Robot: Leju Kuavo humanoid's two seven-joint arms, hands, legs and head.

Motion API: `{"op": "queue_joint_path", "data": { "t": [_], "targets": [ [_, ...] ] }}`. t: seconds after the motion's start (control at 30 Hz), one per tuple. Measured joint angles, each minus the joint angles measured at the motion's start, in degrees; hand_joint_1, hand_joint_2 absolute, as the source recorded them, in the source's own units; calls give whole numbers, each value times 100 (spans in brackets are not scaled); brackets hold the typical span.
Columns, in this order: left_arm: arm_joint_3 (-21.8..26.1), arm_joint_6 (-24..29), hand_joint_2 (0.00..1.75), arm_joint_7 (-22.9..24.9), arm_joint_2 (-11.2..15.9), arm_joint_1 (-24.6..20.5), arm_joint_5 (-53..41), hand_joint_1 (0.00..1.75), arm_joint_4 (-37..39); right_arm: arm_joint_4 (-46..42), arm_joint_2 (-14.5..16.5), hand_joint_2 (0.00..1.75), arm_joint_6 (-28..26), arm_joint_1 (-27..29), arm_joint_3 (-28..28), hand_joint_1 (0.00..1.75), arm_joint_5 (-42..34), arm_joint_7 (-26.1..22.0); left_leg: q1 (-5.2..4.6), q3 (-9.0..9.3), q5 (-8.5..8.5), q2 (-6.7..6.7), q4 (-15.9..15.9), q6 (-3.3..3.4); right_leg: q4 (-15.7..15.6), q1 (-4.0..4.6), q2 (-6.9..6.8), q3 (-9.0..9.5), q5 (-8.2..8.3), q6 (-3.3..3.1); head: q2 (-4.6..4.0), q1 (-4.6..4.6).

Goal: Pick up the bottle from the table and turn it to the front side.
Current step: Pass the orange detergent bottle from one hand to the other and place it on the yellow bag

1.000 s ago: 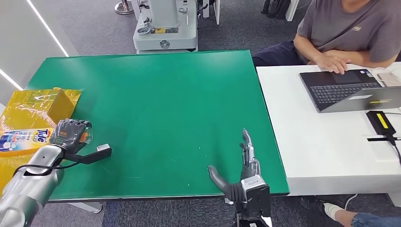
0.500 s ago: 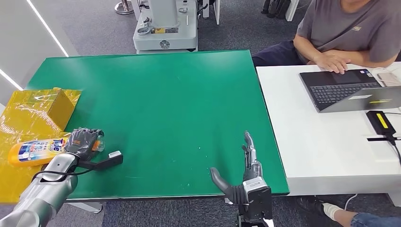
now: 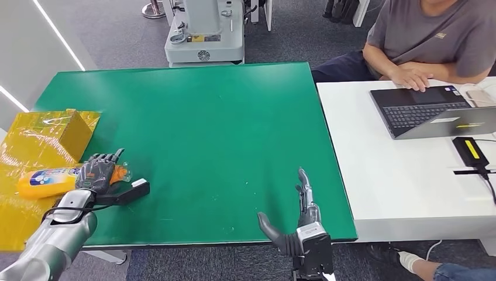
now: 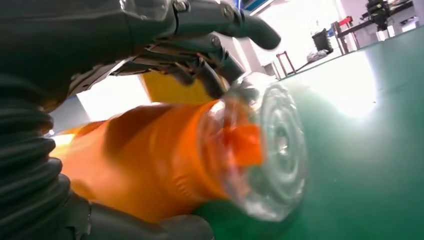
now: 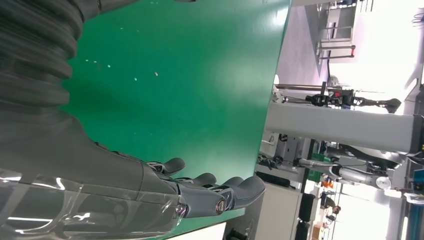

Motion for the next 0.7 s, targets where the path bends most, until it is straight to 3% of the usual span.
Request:
{"op": "queue_joint_path", "data": {
  "t": [0.4,0.53,0.6,0.7],
  "targets": [
    [402,606,175,-55,29,102,230,0,2,190,-9,175,69,-180,48,0,-54,25,1,-3,7,-9,0,-2,1,1,-7,-1,1,-1,0,1],
    [581,1035,175,-295,37,177,449,0,-75,228,-9,175,64,-219,48,0,-54,27,0,-4,6,-11,1,-2,1,0,-8,-2,1,-1,0,1],
    [828,1151,175,-703,6,337,576,0,-416,243,-9,175,47,-231,48,0,-54,28,-2,-4,6,-10,3,-2,0,-2,-7,-8,1,-1,0,0],
    [1750,1204,175,-2104,-256,626,869,0,-1342,258,-9,175,-10,-236,49,0,-51,31,-3,-11,7,-13,5,0,-1,-3,-10,-13,1,0,0,1]
  ]
}}
